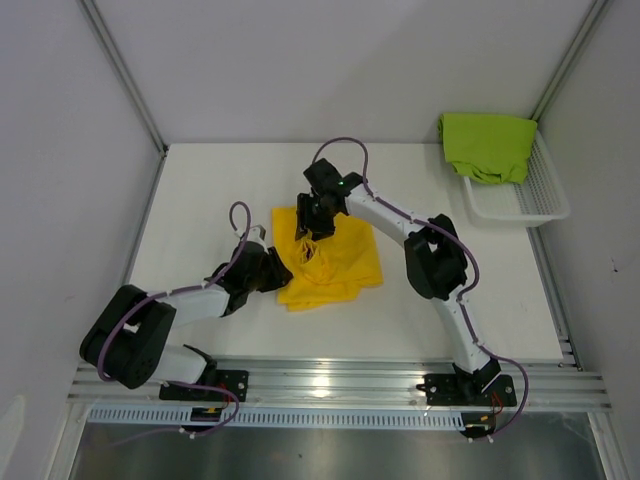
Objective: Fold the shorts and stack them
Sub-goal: Fold the shorts
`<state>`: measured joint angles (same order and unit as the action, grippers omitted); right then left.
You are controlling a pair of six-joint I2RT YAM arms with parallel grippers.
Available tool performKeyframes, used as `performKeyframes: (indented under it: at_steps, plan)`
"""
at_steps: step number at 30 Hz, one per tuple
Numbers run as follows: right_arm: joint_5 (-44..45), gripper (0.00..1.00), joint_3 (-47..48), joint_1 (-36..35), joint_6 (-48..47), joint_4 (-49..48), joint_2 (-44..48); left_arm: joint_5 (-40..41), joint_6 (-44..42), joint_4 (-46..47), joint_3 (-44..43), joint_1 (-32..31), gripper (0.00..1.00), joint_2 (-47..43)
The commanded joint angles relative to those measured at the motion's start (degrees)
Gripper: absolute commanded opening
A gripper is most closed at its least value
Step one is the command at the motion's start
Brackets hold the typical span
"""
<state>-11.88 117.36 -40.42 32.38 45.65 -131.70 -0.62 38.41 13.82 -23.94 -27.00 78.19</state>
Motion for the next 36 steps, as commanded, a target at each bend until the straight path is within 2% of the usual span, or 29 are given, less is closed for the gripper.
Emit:
performKeyframes:
  at_steps: [1,3,4,7,11,15,17,18,20,21,24,30,36]
  plan:
    - [-10.43,0.57,-5.99,-0.36,3.21,-11.61,7.14,0.36,-1.85,-3.98,1.36,-0.51,0.44,-0.15]
    - [-12.63,0.66,-9.76,0.08,4.62,-16.35,10.13,0.36,-1.85,-4.68,1.09,-0.59,0.44,-0.85]
    - [-15.25,0.67,-11.0,0.43,5.14,-17.77,10.93,0.36,-1.85,-4.94,1.09,-0.59,0.44,-1.28]
    - [-20.09,0.67,-18.28,2.62,8.04,-26.28,14.79,0.27,-1.85,-7.4,1.01,-0.42,0.45,-4.18]
    - [-27.04,0.66,-30.94,5.96,14.28,-47.86,19.81,0.36,-1.33,-14.42,0.22,0.19,0.5,-11.38]
    - [-26.62,0.56,-36.41,7.46,14.38,-50.66,21.83,-3.59,-0.88,-19.79,-0.31,4.06,0.54,-20.24]
    - [-25.66,0.44,-38.69,7.64,13.5,-50.66,22.36,-4.47,-0.88,-22.68,-0.66,6.17,0.55,-22.81]
    - [-25.39,0.33,-39.74,7.64,13.24,-51.09,22.45,-4.39,-0.88,-23.31,-1.62,6.78,0.57,-24.91]
    - [-24.77,0.25,-42.64,7.47,13.23,-52.67,22.36,-4.04,-0.54,-23.41,-1.9,7.93,0.61,-25.9]
    - [-24.6,0.19,-43.52,7.38,13.41,-53.46,22.19,-4.12,-0.36,-22.97,-2.68,8.45,0.65,-25.38]
    - [-24.25,0.13,-45.38,6.24,13.06,-55.66,20.78,-5.26,-0.09,-20.51,-5.49,8.64,0.68,-22.31]
    - [-20.65,0.12,-46.08,2.11,10.51,-54.61,17.88,-6.14,-0.71,-14.18,-11.73,8.72,0.79,-12.11]
    - [-14.23,0.11,-48.01,-1.58,8.75,-52.5,14.72,-6.05,-1.85,-10.85,-21.13,8.72,0.8,0.89]
